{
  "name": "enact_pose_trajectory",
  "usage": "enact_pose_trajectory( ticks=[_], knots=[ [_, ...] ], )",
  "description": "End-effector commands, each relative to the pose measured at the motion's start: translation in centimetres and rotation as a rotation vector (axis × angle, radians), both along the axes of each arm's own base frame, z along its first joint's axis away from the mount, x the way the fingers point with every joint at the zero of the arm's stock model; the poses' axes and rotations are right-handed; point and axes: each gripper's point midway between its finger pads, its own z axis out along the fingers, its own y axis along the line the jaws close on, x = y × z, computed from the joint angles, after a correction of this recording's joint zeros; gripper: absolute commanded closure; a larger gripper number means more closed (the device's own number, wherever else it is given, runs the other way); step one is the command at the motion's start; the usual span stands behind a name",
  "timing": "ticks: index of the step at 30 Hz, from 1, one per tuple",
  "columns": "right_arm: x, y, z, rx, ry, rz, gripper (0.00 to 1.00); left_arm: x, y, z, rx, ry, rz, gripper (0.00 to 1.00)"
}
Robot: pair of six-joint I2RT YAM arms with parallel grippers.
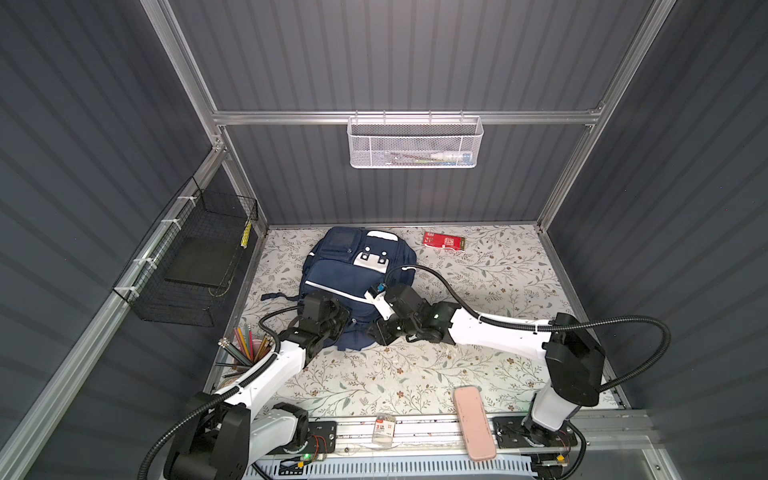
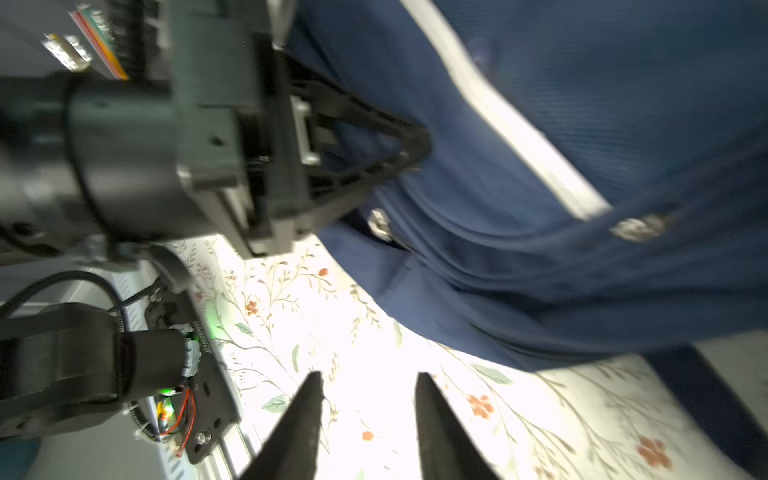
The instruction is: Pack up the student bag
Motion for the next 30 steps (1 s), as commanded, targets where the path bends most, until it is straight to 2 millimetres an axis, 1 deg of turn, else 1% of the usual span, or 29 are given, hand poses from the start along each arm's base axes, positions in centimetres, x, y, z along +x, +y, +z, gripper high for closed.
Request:
enact_pose_trajectory(
  ticks=[1,7,10,15,18,24,27,30],
  knots=[
    [1.1,1.5,-0.1,0.053,-0.042,0.02,0.52,0.9,-1.5,2.3,-0.055,-0.069,-0.034,1.0],
    [2.5,2.9,-1.0,0.059,-0.056,0.03,0.46,0.9,-1.8,3.6,-0.075,-0.088,-0.042,1.0],
    [3.3,3.3,-1.5,0.064,-0.049,0.054,0.43,0.7,-2.0,3.8,-0.085,-0.089,-0.046,1.0],
    [3.2,4.0,-2.2,0.059,-0.043,0.082,0.4,0.6,-2.1,3.8,-0.1,-0.085,-0.047,1.0],
    [3.4,4.5,-2.9,0.062,-0.025,0.056,0.4,0.6,-2.4,3.8,-0.111,-0.085,-0.048,1.0],
    [5.6,4.4,-4.1,0.067,-0.023,-0.038,0.39,0.1,-2.2,3.4,-0.106,-0.069,-0.045,1.0],
    [6.0,4.7,-3.9,0.086,-0.054,-0.046,0.37,-0.2,-2.0,3.5,-0.097,-0.065,-0.048,1.0],
    [6.4,4.6,-2.9,0.103,-0.11,-0.06,0.36,-0.5,-2.0,3.3,-0.109,-0.057,-0.045,1.0]
  ],
)
